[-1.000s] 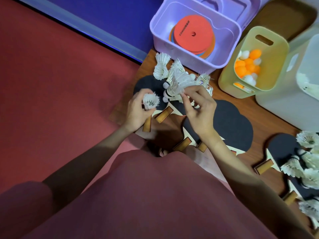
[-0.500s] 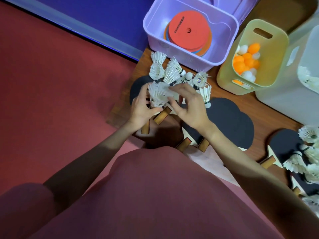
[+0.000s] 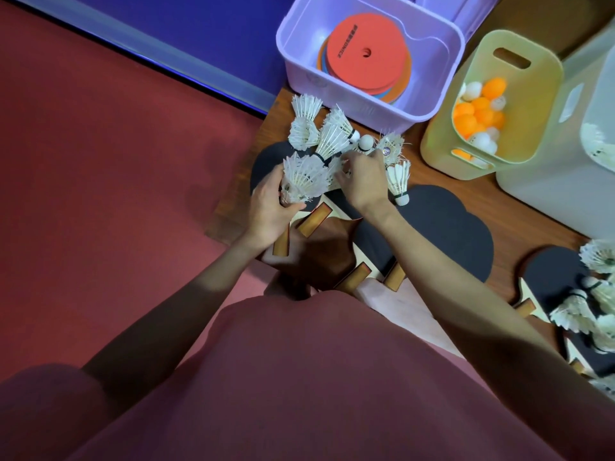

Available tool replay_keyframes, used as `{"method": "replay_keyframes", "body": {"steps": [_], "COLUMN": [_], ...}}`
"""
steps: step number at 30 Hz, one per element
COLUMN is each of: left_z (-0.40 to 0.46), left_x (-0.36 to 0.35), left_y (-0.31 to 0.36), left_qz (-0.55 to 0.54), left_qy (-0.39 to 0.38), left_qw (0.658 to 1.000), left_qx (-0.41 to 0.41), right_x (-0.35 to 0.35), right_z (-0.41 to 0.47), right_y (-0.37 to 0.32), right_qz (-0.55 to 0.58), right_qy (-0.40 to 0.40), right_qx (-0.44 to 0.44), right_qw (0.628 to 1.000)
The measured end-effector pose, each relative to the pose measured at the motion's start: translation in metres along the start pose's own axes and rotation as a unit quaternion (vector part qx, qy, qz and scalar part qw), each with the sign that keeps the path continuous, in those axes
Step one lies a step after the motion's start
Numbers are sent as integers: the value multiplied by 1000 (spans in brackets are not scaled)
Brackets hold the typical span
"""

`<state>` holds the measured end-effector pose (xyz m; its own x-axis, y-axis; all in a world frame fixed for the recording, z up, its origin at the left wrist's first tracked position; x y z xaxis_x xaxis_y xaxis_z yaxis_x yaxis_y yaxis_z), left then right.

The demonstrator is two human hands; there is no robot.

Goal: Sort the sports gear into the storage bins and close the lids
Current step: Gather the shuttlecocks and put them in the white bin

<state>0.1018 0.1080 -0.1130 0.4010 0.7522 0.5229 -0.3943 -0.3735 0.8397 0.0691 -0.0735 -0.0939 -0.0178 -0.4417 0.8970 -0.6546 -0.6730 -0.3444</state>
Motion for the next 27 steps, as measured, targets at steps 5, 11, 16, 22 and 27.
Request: {"method": "replay_keyframes", "body": {"steps": [5, 11, 16, 22, 27], "left_z": [-8, -13, -6, -2, -4], "left_x": [9, 17, 14, 5, 6], "left_y": [-12, -21, -13, 3, -1], "left_qz": [37, 66, 68, 36, 31], "left_qy": [12, 17, -8, -32, -23], "left_qw": [999, 998, 997, 996, 997], "left_qx": [2, 7, -21, -71, -62], "right_x": [7, 44, 43, 29, 40], "right_z": [-6, -44, -63, -62, -51], "right_y": [-4, 0, -8, -8, 13], "right_qz": [139, 277, 240, 186, 224], "right_qy": [-53, 166, 110, 46, 115], "right_qx": [-3, 86, 204, 243, 172], "right_qw": [989, 942, 943, 951, 953]}}
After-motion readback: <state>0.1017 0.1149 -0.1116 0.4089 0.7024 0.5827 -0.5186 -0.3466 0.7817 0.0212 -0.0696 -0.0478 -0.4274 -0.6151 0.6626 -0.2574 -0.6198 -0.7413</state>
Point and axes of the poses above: each hand's wrist, its own z-axis towards the middle knuckle, its own x-axis out of the back of the hand, y = z × x, the point moved 2 cm from there along z, towards the middle knuckle, and after that the axes turned 12 degrees about -x, right-handed, at the moved point
